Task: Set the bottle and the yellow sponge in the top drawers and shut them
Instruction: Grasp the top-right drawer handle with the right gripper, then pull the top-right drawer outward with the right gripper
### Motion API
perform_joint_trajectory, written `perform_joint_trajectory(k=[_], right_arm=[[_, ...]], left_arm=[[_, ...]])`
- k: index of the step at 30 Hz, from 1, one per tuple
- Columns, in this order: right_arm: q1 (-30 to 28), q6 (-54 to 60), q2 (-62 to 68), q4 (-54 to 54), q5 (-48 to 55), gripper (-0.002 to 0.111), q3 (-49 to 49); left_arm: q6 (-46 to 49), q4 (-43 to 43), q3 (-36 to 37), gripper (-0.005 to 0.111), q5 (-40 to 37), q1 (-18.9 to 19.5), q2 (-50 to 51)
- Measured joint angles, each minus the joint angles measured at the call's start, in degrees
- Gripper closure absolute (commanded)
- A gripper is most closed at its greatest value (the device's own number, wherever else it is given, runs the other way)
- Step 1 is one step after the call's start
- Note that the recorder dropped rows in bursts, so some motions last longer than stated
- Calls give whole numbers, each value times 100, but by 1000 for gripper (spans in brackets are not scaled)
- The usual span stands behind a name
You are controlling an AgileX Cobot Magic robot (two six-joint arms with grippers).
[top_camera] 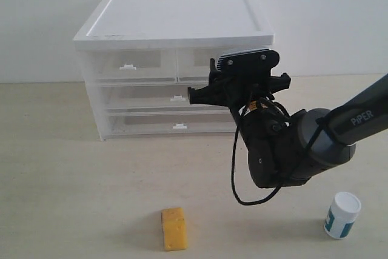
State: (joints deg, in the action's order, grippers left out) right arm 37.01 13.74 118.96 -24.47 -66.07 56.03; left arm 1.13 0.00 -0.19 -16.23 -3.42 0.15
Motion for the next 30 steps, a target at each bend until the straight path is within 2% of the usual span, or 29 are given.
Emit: perform_joint_trajectory(k=[7,10,13,16,30], right_arm=[[10,310,-11,-41,340,54,135],[20,310,-11,-83,343,58,155],[20,321,-11,-184,353,75,158],[20,346,-11,-405,333,108,171],[254,356,-126,-718,171,108,-46]], left_arm=[[0,0,0,102,0,0,0],[0,0,0,102,0,0,0],[0,0,0,102,0,0,0],[0,0,0,102,0,0,0],[0,0,0,102,0,0,0]])
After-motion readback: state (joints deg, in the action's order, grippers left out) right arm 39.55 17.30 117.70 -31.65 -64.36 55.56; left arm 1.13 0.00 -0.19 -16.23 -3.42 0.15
